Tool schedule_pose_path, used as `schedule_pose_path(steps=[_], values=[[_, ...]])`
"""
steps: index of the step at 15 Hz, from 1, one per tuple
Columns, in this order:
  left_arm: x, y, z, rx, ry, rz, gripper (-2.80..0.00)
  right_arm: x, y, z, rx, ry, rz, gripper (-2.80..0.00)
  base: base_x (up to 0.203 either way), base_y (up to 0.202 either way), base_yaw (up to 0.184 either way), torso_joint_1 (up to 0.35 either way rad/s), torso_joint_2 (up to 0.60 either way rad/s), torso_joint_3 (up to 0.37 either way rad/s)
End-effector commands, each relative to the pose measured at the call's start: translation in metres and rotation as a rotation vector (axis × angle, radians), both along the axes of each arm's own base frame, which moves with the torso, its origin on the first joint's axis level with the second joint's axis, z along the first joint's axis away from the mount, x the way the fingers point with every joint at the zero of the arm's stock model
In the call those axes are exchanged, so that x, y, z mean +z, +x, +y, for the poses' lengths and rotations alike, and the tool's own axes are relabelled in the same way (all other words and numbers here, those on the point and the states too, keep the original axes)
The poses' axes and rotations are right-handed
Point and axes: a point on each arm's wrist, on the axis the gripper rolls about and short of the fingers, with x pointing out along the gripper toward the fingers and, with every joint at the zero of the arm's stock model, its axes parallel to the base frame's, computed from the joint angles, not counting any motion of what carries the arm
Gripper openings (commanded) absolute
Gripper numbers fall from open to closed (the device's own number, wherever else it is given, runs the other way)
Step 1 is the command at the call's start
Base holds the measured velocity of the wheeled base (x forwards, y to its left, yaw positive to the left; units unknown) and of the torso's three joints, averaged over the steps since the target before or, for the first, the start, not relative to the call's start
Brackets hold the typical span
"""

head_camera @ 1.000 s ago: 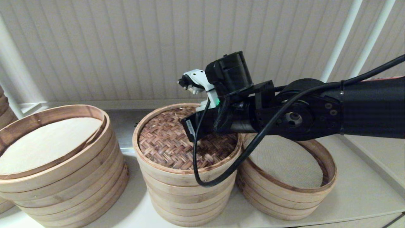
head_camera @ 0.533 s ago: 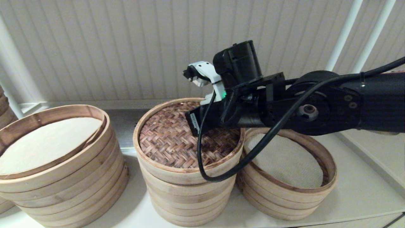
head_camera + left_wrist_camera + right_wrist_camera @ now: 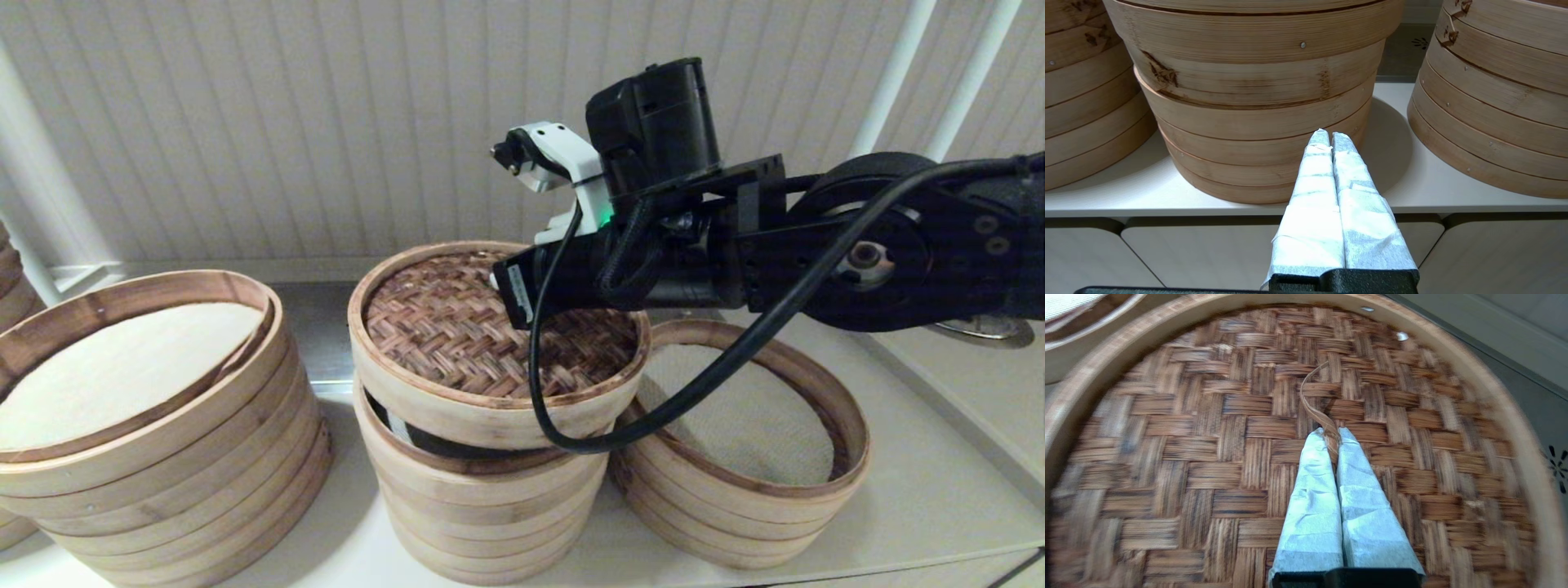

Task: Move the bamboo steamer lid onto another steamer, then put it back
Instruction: Pick up the steamer, then put the steamer

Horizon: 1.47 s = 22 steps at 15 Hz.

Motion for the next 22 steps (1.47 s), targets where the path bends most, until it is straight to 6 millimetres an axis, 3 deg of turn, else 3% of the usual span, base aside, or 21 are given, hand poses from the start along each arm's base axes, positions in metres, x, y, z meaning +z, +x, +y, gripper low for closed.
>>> schedule_pose_path(steps=[1, 8, 13, 17, 22], values=[[0.0, 0.0, 0.0, 0.0, 0.001, 0.0, -2.8, 0.007, -0.007, -0.008, -0.002, 0.009, -0.011, -2.8, 0.0, 0.0, 0.0, 0.0, 0.0, 0.0], [0.0, 0.0, 0.0, 0.001, 0.0, -0.001, -2.8, 0.023, -0.024, -0.059, -0.076, 0.018, -0.033, -2.8, 0.0, 0.0, 0.0, 0.0, 0.0, 0.0], [0.0, 0.0, 0.0, 0.001, 0.001, 0.0, -2.8, 0.025, -0.043, -0.111, -0.174, 0.016, -0.039, -2.8, 0.0, 0.0, 0.0, 0.0, 0.0, 0.0], [0.0, 0.0, 0.0, 0.0, 0.001, 0.0, -2.8, 0.004, -0.042, -0.154, -0.313, -0.025, 0.011, -2.8, 0.0, 0.0, 0.0, 0.0, 0.0, 0.0], [0.0, 0.0, 0.0, 0.001, 0.0, 0.0, -2.8, -0.025, -0.033, -0.187, -0.445, -0.031, 0.012, -2.8, 0.0, 0.0, 0.0, 0.0, 0.0, 0.0]])
